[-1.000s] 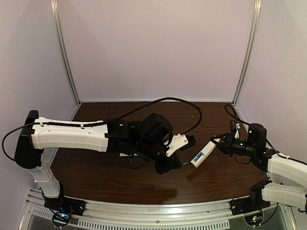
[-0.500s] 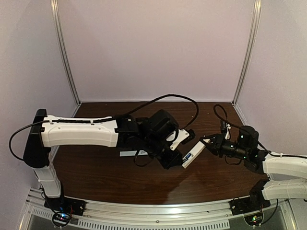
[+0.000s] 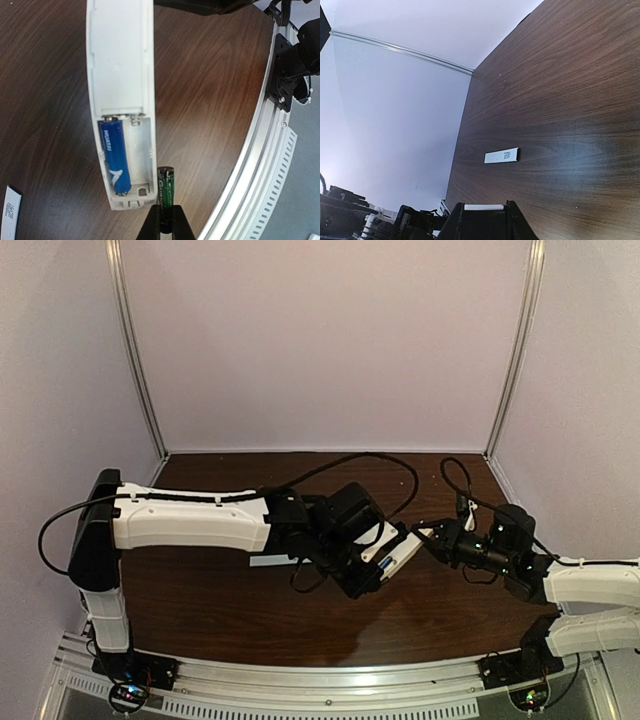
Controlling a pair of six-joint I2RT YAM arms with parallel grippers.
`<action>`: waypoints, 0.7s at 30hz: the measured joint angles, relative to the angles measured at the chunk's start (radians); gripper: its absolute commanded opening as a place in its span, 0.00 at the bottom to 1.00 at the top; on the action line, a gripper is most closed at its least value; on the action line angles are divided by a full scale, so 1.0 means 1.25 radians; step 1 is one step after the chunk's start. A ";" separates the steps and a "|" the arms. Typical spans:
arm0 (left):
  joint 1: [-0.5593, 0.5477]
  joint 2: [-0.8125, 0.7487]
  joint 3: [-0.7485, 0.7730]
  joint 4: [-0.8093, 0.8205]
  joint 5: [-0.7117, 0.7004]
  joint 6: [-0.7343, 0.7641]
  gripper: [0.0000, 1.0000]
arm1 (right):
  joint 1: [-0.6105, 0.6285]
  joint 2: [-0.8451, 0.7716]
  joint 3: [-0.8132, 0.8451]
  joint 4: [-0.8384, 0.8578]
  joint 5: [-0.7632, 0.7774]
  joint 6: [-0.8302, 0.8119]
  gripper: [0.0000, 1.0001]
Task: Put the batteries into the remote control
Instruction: Place the battery in the battery compartment.
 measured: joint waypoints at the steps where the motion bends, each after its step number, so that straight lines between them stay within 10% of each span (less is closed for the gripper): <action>1: 0.000 0.002 0.000 -0.005 -0.003 -0.002 0.00 | 0.001 0.001 0.000 0.002 0.002 0.000 0.00; 21: 0.009 0.001 0.005 -0.005 -0.008 -0.005 0.00 | 0.013 0.004 -0.013 0.020 0.026 0.001 0.00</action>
